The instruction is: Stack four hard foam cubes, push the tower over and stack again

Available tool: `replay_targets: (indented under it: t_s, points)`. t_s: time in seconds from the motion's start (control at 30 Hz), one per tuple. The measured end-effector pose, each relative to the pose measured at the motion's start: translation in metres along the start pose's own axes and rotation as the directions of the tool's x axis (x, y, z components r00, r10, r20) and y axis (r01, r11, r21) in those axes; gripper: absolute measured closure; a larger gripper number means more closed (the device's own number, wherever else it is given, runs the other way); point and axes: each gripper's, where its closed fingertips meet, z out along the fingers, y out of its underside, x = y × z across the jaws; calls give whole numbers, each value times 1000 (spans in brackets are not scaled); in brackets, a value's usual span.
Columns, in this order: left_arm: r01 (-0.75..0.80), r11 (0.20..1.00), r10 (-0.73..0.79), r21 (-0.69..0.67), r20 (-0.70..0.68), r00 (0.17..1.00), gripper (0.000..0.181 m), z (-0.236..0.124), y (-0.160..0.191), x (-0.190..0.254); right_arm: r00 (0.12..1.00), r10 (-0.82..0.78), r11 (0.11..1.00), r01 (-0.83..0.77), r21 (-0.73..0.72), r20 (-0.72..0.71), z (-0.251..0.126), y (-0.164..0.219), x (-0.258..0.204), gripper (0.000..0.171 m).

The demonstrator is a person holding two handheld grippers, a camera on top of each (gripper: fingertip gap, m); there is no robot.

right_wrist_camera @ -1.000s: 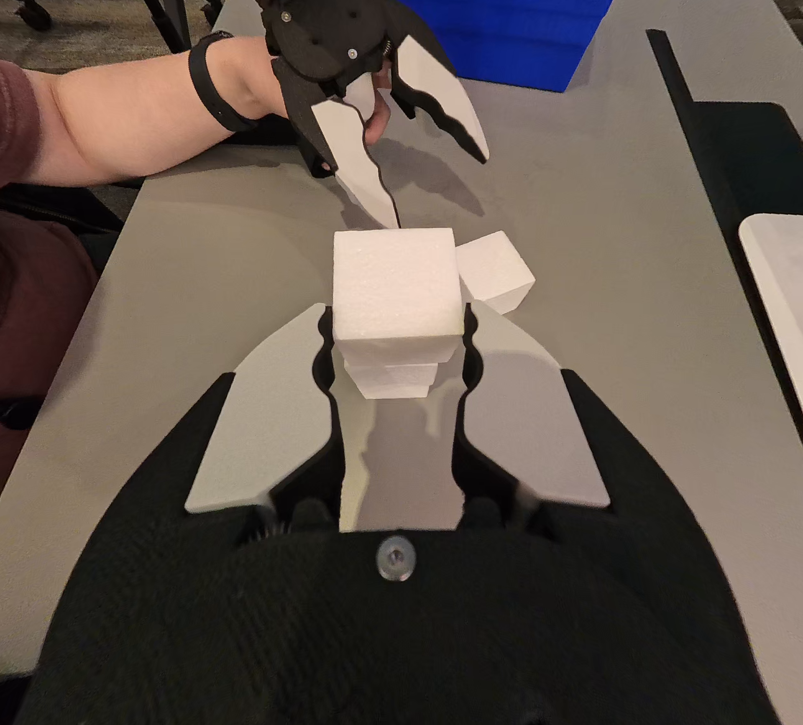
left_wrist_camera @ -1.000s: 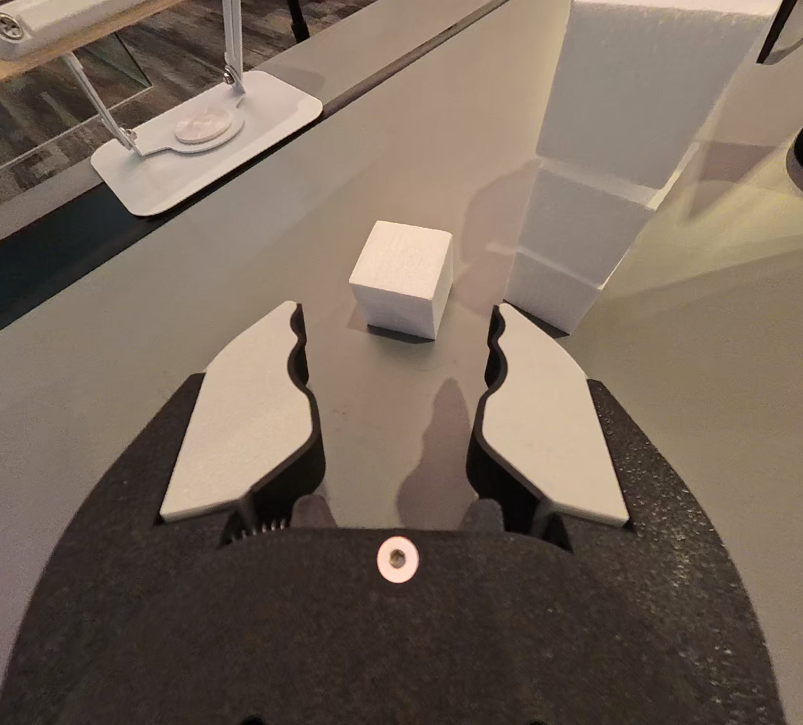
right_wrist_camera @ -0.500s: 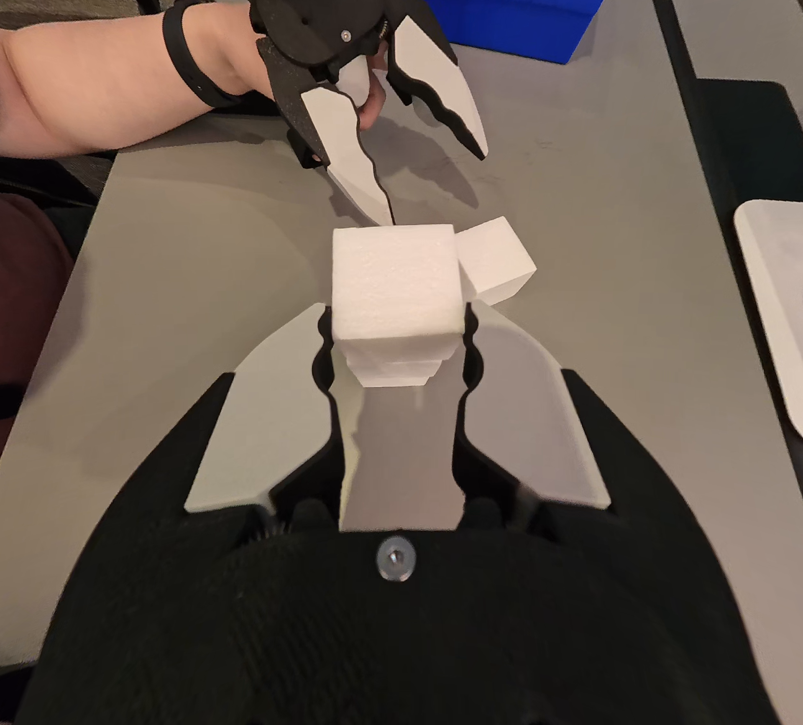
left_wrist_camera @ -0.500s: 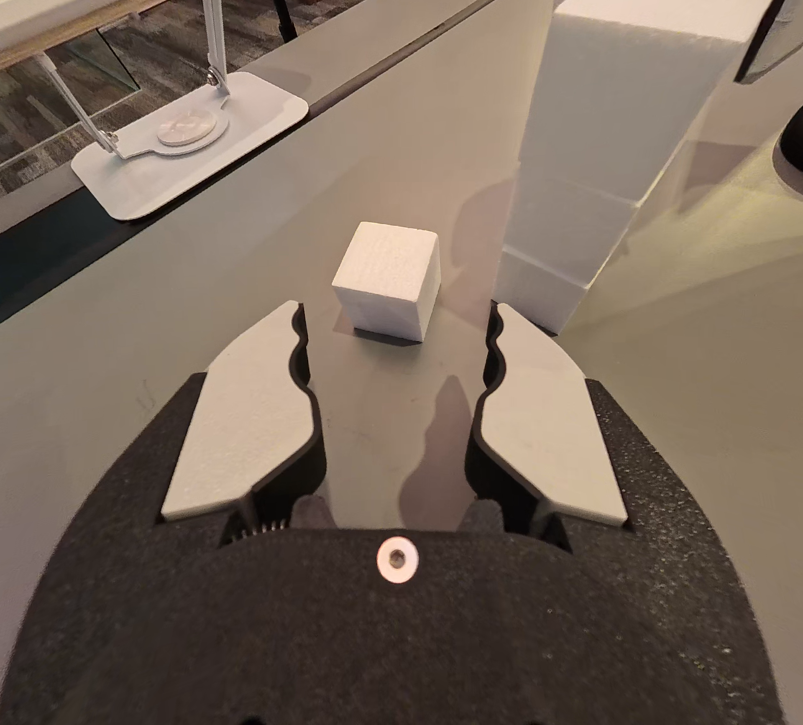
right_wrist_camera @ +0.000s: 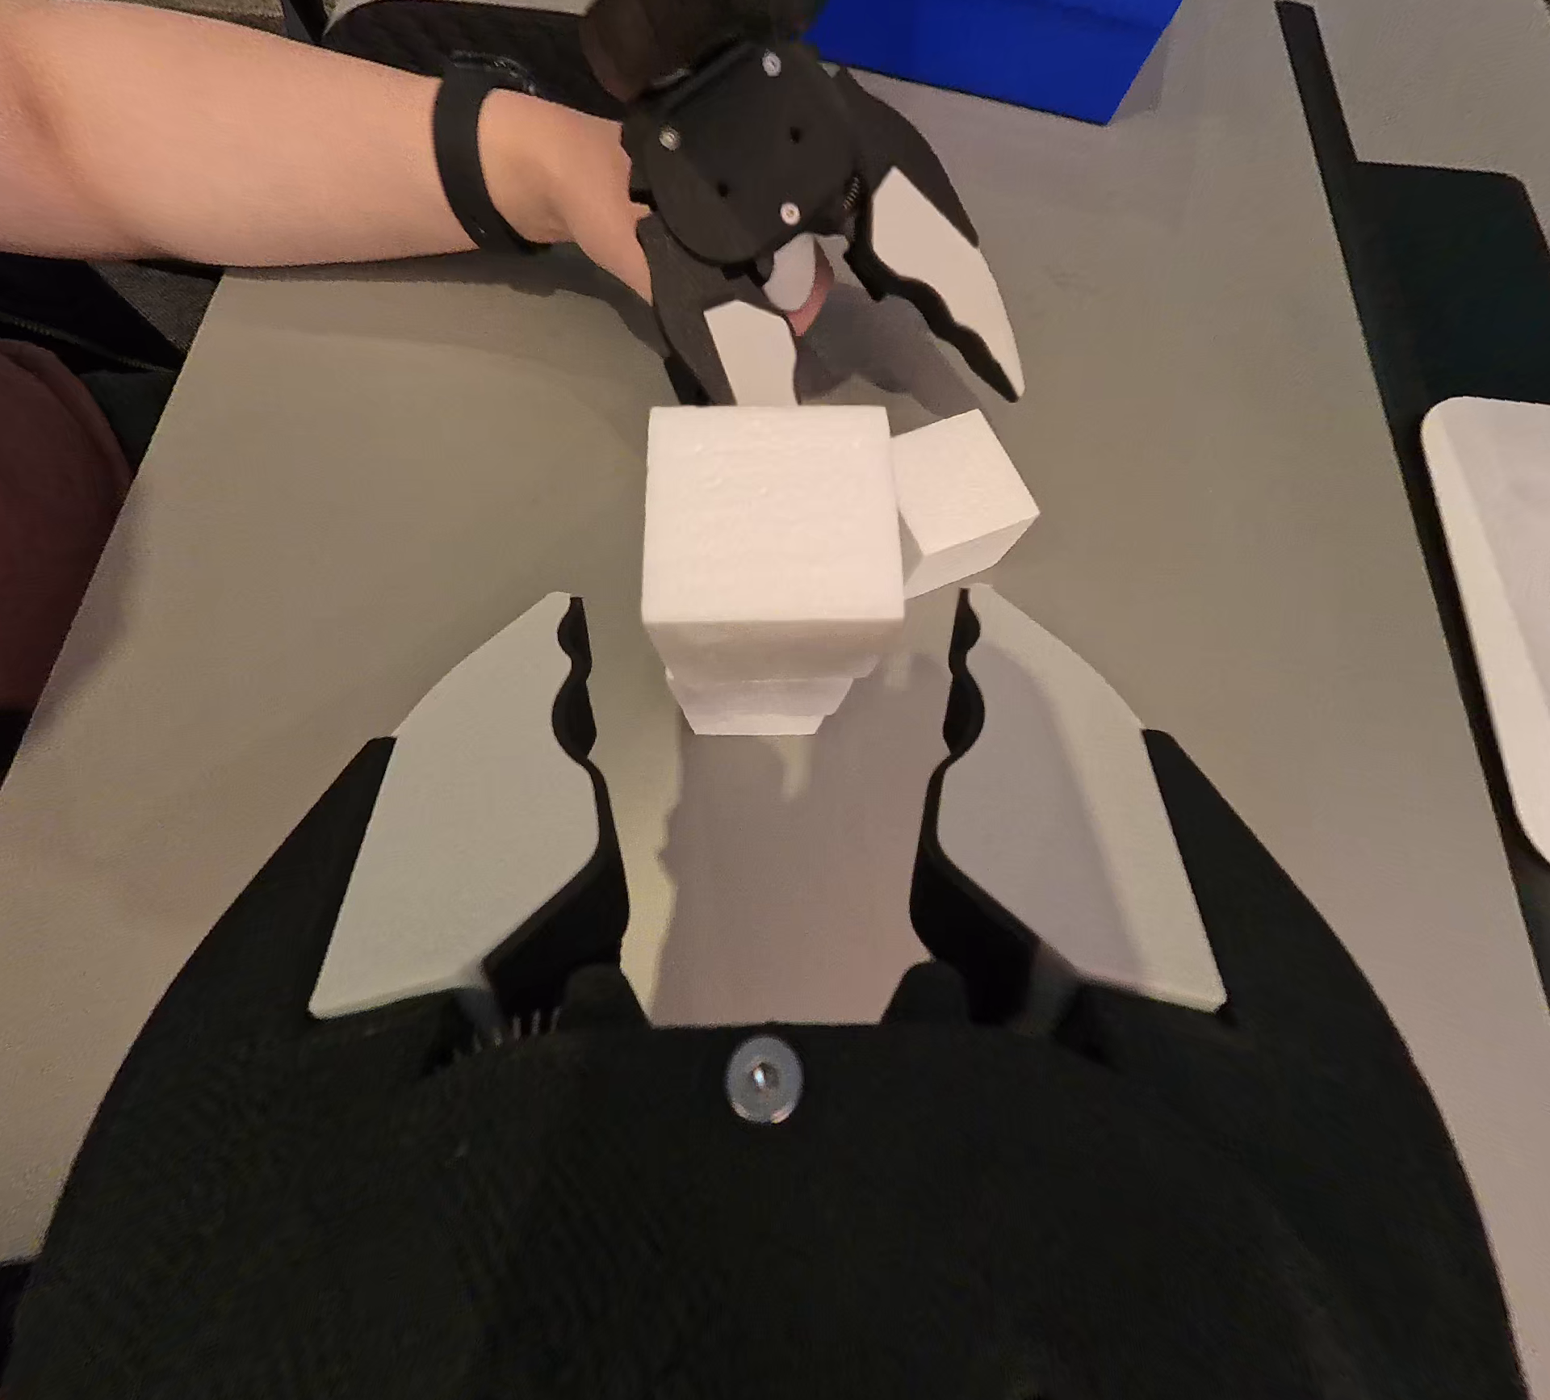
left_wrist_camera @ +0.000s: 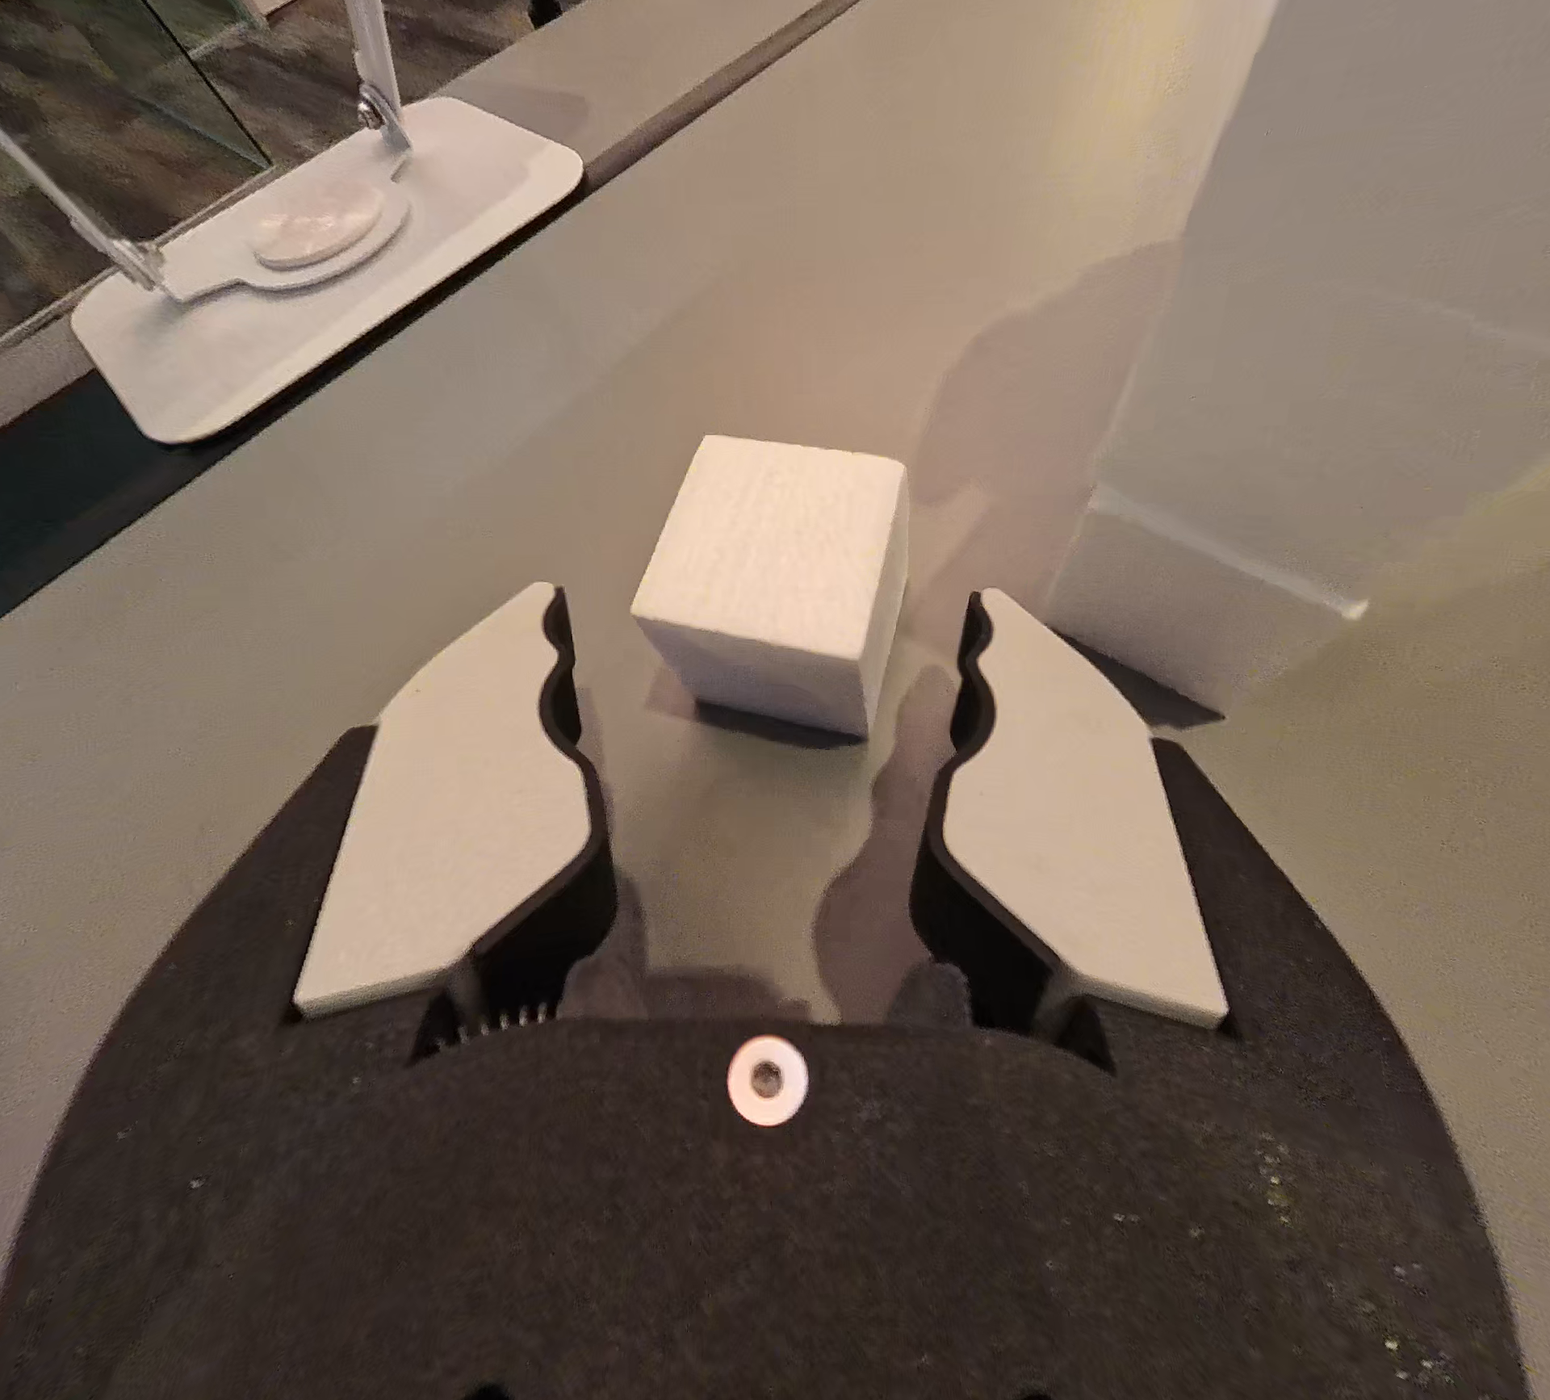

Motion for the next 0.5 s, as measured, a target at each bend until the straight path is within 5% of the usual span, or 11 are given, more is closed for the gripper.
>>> replay_targets:
  t_s: [0.13, 0.27, 0.4, 0.5]
  points:
    - [-48, 999, 48, -14, 8, 999, 121, 7, -1, -2, 1000, 1, 999, 0, 35, -6, -18, 0, 1, 88]
    - [-80, 996, 81, -29, 68, 994, 121, -12, -8, -17, 999, 11, 996, -7, 85, -42, -42, 1, 8, 88]
    - [72, 978, -69, 194, -20, 997, 122, -70, -74, -17, 996, 45, 984, -32, 173, -74, -72, -1, 14, 89]
    - [72, 960, -40, 269, -122, 992, 121, -102, -127, 5, 993, 77, 972, -53, 230, -95, -90, 0, 20, 90]
